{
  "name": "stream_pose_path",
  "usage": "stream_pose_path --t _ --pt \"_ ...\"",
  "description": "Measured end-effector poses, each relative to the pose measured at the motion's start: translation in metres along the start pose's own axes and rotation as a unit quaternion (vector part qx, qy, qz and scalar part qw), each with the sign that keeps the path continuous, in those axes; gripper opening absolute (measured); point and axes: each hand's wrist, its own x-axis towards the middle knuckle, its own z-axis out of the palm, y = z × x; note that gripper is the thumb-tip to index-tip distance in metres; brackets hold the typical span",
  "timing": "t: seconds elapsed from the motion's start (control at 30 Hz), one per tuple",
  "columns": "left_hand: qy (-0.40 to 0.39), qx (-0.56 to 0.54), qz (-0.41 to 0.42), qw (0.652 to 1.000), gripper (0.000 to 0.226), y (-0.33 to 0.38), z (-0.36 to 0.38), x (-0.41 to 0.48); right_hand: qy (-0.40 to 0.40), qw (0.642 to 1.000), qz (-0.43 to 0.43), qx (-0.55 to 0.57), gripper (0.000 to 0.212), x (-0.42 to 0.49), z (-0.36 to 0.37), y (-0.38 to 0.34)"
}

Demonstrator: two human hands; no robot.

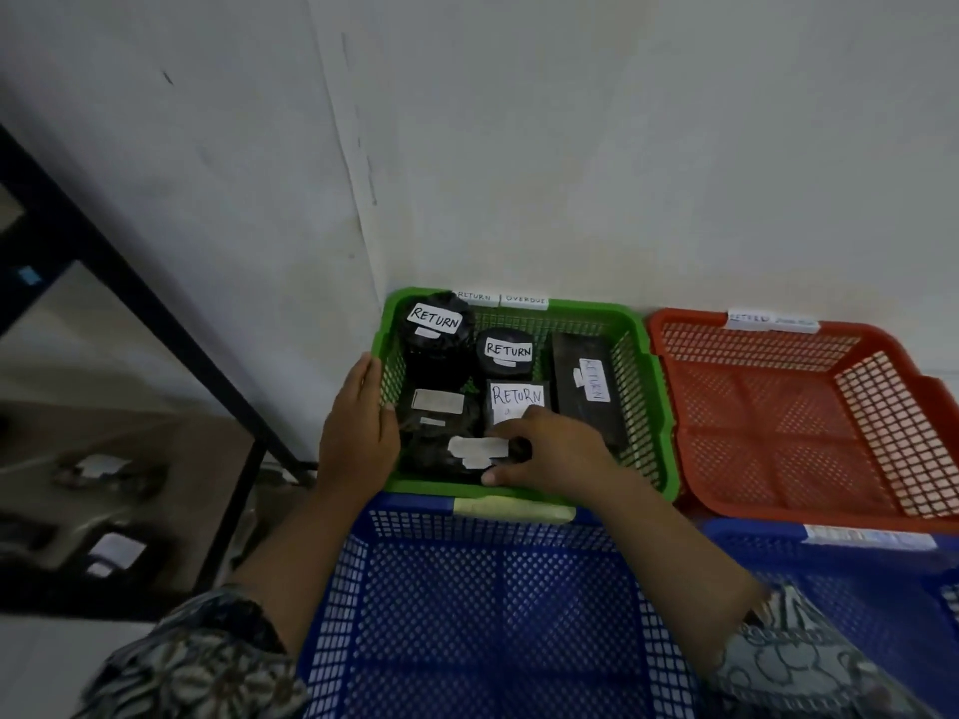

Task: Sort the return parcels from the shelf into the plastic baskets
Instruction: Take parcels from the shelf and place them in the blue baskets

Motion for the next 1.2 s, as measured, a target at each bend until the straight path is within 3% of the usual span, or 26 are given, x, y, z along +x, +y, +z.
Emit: stream_pose_path --t 0.23,0.43,0.67,0.73,0.8,0.87,1.0,1.2 --pt "0.010 -0.006 -0.001 1.000 0.059 -0.001 0.002 -0.001 0.003 1.000 0.014 0.004 0.067 0.011 0.012 -0.021" --pt "0.013 -0.013 -0.002 1.000 0.060 0.000 0.002 0.000 -0.030 0.990 0.031 0.136 0.056 0.008 0.013 -0.020" --pt "0.011 -0.011 -0.003 1.000 0.061 -0.001 0.002 -0.001 0.034 0.974 0.123 0.190 0.070 0.001 0.015 -0.021" --pt "0.010 -0.011 -0.002 1.000 0.061 -0.001 0.001 -0.001 0.049 0.964 0.155 0.209 0.061 0.000 0.017 -0.017" --pt "0.010 -0.011 -0.001 1.000 0.061 -0.001 0.001 -0.001 0.058 0.960 0.196 0.190 0.036 0.001 0.013 -0.008" --pt "0.009 -0.011 -0.002 1.000 0.061 -0.001 0.002 -0.001 0.026 0.963 0.242 0.111 0.018 0.001 0.006 0.006" --pt "0.009 -0.012 0.001 1.000 0.061 -0.002 0.003 -0.001 -0.105 0.957 0.271 0.021 0.018 0.000 0.004 0.024" --pt "0.012 -0.005 0.005 1.000 0.054 -0.002 0.003 -0.001 -0.103 0.937 0.318 0.101 0.040 0.012 0.010 0.035"
